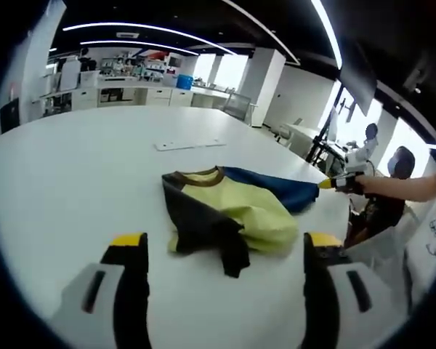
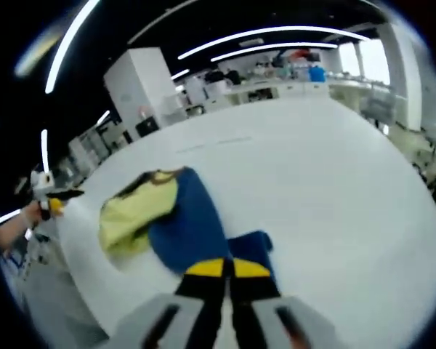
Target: Fold the garment on the visible template until the final outline fits inside the template.
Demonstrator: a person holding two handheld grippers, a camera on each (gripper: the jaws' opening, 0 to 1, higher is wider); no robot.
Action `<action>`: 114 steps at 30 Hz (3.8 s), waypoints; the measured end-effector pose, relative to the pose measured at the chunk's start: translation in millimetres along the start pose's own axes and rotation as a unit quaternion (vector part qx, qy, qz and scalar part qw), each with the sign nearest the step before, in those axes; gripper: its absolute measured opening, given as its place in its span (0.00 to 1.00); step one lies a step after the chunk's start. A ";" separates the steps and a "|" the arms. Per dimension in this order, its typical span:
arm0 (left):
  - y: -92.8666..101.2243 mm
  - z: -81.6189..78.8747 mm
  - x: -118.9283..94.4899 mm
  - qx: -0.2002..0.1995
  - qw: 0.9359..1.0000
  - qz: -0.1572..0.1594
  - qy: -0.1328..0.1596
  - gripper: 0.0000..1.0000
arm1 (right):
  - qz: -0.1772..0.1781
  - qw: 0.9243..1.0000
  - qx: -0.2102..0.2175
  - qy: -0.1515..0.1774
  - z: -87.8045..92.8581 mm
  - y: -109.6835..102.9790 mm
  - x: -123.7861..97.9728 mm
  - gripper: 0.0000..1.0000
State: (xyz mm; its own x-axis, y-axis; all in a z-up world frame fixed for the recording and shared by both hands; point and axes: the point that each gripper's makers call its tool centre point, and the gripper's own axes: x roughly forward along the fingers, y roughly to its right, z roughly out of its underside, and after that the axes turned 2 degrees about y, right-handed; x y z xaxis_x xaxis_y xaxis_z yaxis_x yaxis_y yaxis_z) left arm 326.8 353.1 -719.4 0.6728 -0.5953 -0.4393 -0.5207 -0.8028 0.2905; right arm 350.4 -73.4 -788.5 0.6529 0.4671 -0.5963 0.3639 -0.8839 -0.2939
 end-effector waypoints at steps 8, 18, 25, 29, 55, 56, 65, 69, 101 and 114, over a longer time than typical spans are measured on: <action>1.4 2.7 0.7 -0.003 1.000 0.001 -0.001 0.85 | 0.013 0.999 -0.038 0.001 2.2 6.7 -0.8 0.29; 1.1 4.8 -0.5 -0.006 1.000 0.000 -0.001 0.85 | 0.023 0.999 -0.036 -0.022 20.4 17.6 -3.0 0.36; -0.9 5.3 -4.9 -0.011 1.000 -0.006 0.003 0.85 | 0.031 0.997 -0.037 -0.053 38.6 26.3 6.1 0.34; -2.8 8.4 -11.1 -0.014 1.000 -0.011 0.003 0.85 | 0.035 0.997 -0.033 -0.060 42.7 31.8 12.0 0.33; -1.1 12.2 -11.9 -0.023 1.000 -0.007 0.009 0.84 | -0.006 0.999 0.021 -0.036 22.9 1.1 -6.3 0.00; -0.8 12.3 -11.6 -0.023 1.000 -0.006 0.009 0.84 | -0.011 0.999 0.019 -0.033 19.3 -2.0 -6.9 0.00; 1.8 11.4 -11.7 -0.024 1.000 -0.003 0.014 0.84 | -0.040 0.999 -0.011 -0.029 -1.9 -35.7 3.9 0.00; -0.5 10.8 -15.3 -0.027 0.999 -0.006 0.018 0.84 | -0.058 0.997 -0.025 -0.034 -7.0 -53.6 20.9 0.00; -1.9 16.4 -21.6 -0.039 0.999 -0.018 0.024 0.83 | -0.081 0.966 -0.236 -0.065 1.0 -76.7 32.8 0.28; 0.1 20.4 -22.4 -0.045 0.999 -0.019 0.025 0.83 | -0.077 0.837 -0.532 -0.105 7.8 -79.8 32.2 0.34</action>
State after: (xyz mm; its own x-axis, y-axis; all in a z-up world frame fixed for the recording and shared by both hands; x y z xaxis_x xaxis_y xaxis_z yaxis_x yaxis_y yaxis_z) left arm 301.0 367.0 -726.8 0.7174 -0.5634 -0.4097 -0.4467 -0.8233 0.3501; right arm 337.2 11.9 -790.1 0.4541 0.4597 -0.7632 0.8910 -0.2392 0.3860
